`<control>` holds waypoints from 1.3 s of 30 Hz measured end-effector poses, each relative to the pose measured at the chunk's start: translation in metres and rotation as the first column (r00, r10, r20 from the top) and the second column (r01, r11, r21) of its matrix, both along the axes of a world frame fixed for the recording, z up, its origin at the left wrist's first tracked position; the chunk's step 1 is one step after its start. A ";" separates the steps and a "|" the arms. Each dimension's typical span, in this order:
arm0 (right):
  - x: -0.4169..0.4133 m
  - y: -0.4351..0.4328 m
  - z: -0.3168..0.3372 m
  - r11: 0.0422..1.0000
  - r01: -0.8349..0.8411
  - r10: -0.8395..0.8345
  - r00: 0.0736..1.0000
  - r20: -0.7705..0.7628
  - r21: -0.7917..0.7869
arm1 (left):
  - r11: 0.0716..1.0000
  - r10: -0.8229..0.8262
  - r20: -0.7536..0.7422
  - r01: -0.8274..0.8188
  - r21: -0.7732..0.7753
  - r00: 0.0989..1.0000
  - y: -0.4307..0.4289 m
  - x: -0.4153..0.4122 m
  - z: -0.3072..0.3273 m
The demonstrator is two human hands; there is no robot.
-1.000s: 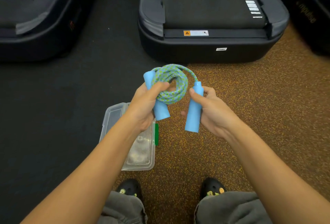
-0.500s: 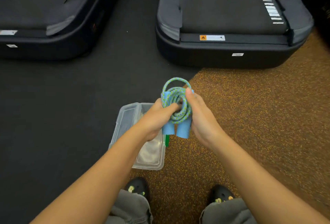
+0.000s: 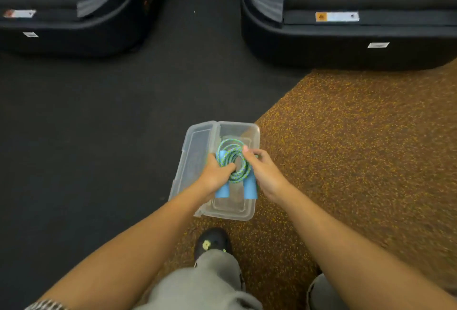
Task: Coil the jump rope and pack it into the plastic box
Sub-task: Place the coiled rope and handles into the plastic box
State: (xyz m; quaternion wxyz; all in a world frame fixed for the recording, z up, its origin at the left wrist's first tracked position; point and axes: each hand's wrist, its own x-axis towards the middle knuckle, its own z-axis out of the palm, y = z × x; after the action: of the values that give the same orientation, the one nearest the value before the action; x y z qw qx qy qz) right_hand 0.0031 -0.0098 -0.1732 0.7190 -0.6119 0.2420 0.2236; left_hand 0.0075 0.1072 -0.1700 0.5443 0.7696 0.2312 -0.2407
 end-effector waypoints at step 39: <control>0.023 0.050 -0.155 0.656 -0.329 0.380 0.922 -0.079 -0.680 | 0.973 0.009 -0.023 -0.004 0.232 1.000 0.001 0.017 -0.172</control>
State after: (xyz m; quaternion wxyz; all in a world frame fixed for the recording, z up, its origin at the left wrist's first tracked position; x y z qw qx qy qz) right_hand 0.0263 0.0405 -0.3278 0.3943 -0.8748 0.1576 0.2333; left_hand 0.0249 0.1084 -0.3419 0.4488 0.8241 0.2668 -0.2194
